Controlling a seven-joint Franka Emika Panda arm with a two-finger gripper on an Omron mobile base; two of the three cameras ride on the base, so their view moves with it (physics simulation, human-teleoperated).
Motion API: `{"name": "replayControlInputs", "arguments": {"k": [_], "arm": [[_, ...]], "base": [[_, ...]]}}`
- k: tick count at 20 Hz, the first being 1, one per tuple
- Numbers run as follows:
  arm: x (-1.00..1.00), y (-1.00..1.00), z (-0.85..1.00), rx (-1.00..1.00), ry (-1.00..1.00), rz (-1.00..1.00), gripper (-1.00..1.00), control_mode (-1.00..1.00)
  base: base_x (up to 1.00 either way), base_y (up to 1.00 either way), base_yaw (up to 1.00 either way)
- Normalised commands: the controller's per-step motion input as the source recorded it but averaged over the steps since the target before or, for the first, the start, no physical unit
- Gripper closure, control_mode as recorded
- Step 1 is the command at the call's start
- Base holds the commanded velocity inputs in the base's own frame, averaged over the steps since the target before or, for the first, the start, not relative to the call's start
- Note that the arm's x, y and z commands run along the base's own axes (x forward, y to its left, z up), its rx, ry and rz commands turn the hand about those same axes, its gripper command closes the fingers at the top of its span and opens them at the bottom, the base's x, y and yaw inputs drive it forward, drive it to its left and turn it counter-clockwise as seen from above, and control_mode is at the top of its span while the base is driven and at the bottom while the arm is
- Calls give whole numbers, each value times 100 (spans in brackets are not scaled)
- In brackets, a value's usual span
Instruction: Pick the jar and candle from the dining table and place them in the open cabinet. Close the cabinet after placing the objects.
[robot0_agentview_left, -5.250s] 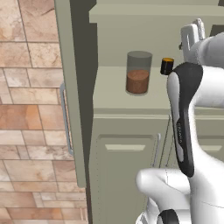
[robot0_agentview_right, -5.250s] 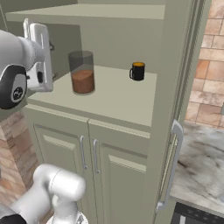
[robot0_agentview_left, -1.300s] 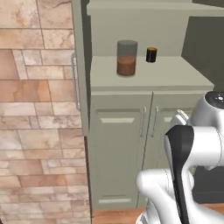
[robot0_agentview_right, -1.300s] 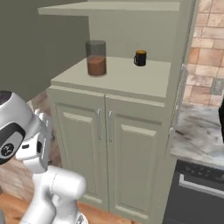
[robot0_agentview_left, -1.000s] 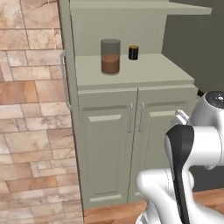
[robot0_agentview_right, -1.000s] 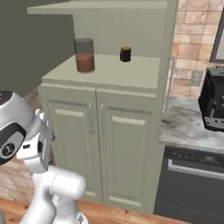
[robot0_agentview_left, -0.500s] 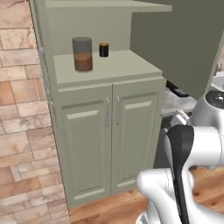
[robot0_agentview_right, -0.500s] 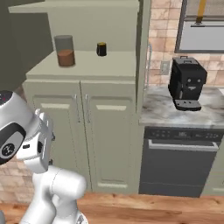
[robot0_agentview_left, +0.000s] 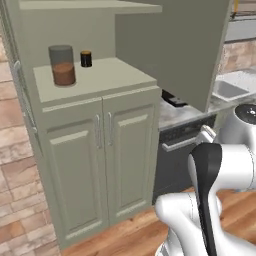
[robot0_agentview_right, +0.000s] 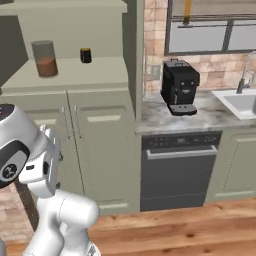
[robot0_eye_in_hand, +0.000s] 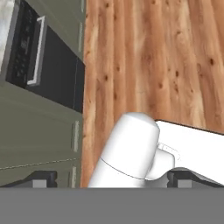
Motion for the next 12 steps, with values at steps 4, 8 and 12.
{"name": "replayControlInputs", "arguments": {"k": [4, 8, 12], "arm": [[0, 0, 0, 0, 0, 0, -100, 100], [0, 0, 0, 0, 0, 0, -100, 100], [0, 0, 0, 0, 0, 0, -100, 100]], "base": [[-26, 0, -43], [-25, 0, -46], [-25, 0, -48]]}}
